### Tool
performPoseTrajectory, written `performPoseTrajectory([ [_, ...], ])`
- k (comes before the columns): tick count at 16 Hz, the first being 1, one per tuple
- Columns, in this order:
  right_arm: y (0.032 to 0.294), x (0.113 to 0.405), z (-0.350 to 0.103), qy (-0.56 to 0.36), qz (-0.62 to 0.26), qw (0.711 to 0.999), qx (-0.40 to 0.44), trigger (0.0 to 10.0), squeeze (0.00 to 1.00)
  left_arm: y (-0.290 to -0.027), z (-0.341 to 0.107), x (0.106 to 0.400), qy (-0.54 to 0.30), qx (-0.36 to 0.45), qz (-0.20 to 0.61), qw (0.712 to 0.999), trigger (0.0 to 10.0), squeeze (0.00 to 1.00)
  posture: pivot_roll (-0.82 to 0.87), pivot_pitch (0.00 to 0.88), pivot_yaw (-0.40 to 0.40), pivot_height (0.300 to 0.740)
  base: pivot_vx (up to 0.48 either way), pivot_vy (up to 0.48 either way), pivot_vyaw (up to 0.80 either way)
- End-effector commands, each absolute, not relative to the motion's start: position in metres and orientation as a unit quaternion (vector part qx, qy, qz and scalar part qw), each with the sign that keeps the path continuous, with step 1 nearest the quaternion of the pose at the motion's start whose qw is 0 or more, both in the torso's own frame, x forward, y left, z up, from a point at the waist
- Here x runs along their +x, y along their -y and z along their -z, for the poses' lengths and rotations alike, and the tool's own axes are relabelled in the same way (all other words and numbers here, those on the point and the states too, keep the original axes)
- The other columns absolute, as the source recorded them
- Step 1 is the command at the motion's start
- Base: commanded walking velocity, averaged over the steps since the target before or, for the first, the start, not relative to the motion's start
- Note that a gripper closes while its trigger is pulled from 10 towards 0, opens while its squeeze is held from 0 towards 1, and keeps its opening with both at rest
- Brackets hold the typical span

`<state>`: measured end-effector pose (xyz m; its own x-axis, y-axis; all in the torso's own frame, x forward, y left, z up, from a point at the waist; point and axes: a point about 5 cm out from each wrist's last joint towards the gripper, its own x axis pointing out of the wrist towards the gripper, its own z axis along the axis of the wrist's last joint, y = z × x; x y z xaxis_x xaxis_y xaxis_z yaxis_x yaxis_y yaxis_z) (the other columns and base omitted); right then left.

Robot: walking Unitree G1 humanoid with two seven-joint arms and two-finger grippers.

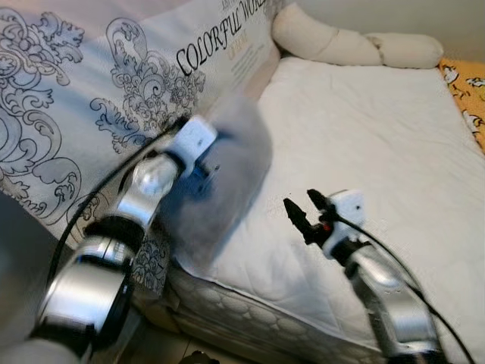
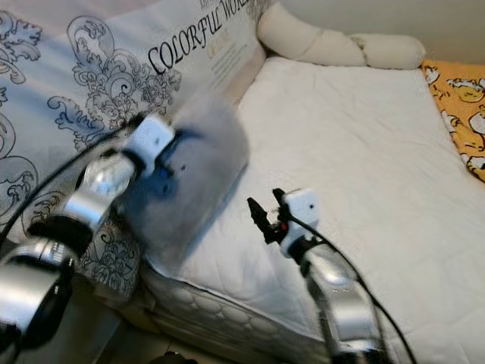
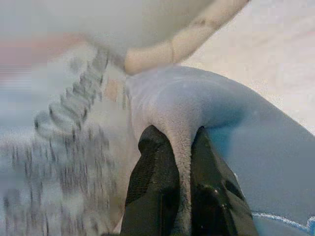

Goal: Clean up the room

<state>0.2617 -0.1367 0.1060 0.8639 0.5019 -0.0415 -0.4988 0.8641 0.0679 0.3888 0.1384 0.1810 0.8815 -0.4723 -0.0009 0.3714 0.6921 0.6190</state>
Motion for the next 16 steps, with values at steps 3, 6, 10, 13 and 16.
performPoseTrajectory([
  [3,0.139,0.251,-0.119,-0.005,-0.333,0.943,0.027,10.0,1.00,-0.124,-0.233,0.401,0.157,0.283,0.229,0.918,10.0,0.00,-0.10,0.000,0.077,0.740,0.000,0.000,0.00],
  [6,0.145,0.247,-0.123,-0.009,-0.357,0.934,0.017,10.0,1.00,-0.132,-0.243,0.411,0.131,0.238,0.187,0.944,10.0,0.00,-0.12,0.000,0.087,0.740,0.000,0.000,0.00],
  [10,0.150,0.243,-0.126,-0.017,-0.365,0.931,0.012,10.0,1.00,-0.154,-0.221,0.413,0.076,0.242,0.127,0.959,10.0,0.00,-0.14,0.014,0.088,0.740,0.000,0.000,0.00],
  [13,0.151,0.238,-0.123,-0.030,-0.374,0.927,0.005,10.0,1.00,-0.174,-0.178,0.402,0.025,0.273,0.082,0.958,10.0,0.00,-0.14,0.022,0.083,0.740,0.000,0.000,0.00],
  [16,0.150,0.238,-0.122,-0.038,-0.375,0.926,0.011,10.0,1.00,-0.175,-0.141,0.391,-0.036,0.277,0.063,0.958,10.0,0.00,-0.14,0.025,0.079,0.740,0.000,0.000,0.00],
])
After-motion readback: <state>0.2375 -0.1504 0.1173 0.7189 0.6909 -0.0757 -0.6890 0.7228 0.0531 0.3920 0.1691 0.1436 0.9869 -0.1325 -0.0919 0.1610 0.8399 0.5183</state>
